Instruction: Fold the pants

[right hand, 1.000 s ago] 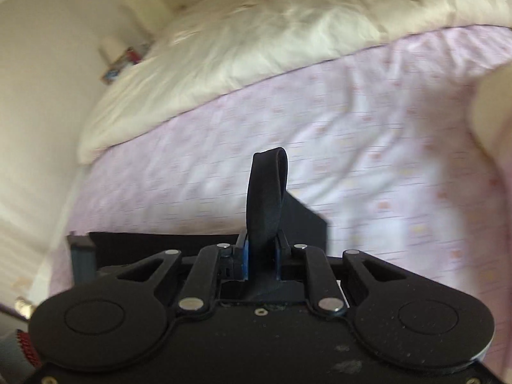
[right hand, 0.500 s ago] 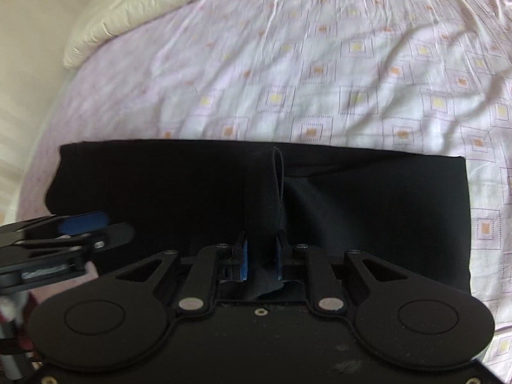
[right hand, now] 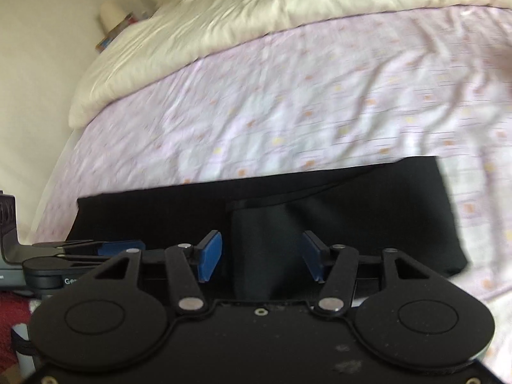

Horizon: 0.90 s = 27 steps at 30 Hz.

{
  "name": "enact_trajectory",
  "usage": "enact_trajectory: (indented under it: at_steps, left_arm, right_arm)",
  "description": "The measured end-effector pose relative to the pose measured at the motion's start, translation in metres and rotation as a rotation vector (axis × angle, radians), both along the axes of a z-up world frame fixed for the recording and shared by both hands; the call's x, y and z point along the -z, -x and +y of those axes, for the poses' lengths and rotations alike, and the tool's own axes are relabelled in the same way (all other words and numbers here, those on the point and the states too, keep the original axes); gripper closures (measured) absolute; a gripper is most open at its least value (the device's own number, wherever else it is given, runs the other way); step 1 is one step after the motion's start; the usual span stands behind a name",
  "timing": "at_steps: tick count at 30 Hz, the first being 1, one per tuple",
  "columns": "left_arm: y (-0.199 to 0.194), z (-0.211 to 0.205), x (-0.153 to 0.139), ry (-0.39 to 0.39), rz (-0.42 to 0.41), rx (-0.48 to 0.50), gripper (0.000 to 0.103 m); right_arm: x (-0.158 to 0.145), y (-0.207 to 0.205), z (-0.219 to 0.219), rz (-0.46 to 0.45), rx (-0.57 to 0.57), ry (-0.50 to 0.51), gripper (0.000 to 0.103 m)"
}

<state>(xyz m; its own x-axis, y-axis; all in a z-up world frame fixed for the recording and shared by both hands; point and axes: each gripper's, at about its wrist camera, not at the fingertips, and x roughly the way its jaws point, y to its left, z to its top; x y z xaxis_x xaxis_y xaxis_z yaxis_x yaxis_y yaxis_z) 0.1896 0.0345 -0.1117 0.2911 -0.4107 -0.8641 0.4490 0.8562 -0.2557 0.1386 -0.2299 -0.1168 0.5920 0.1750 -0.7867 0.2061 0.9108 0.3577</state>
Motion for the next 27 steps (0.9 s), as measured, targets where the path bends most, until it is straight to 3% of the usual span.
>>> enact_trajectory:
  at_steps: [1,2,3,5,12,15,17,21,27]
  left_arm:
    - [0.001,-0.008,-0.002,0.013,-0.002,0.012,0.05]
    - [0.001,-0.017,-0.003,0.024,-0.003,0.022,0.05]
    - [0.002,-0.025,-0.003,0.03,-0.004,0.032,0.05]
    - [0.004,-0.039,-0.002,0.02,-0.012,0.053,0.05]
    - [0.005,-0.078,0.003,-0.059,-0.053,0.114,0.05]
    - [0.004,-0.089,0.01,-0.108,-0.06,0.138,0.05]
    - [0.003,-0.094,0.016,-0.134,-0.05,0.142,0.05]
    - [0.004,-0.096,0.022,-0.175,-0.047,0.13,0.05]
    - [-0.006,-0.096,0.044,-0.284,-0.035,0.092,0.048]
  right_arm:
    - [-0.001,0.005,-0.009,0.016,0.023,0.031,0.051]
    - [-0.001,0.007,-0.017,0.037,0.036,0.064,0.061]
    - [0.001,0.008,-0.024,0.057,0.041,0.09,0.08]
    - [0.007,0.003,-0.041,0.099,0.042,0.12,0.093]
    - [0.017,-0.038,-0.071,0.083,0.01,0.134,0.092]
    - [0.044,-0.061,-0.079,0.187,-0.015,0.159,0.093]
    - [0.069,-0.062,-0.084,0.26,-0.017,0.169,0.1]
    - [0.074,-0.053,-0.102,0.221,0.064,0.077,0.103]
    - [0.076,-0.036,-0.113,0.2,0.092,0.082,0.103]
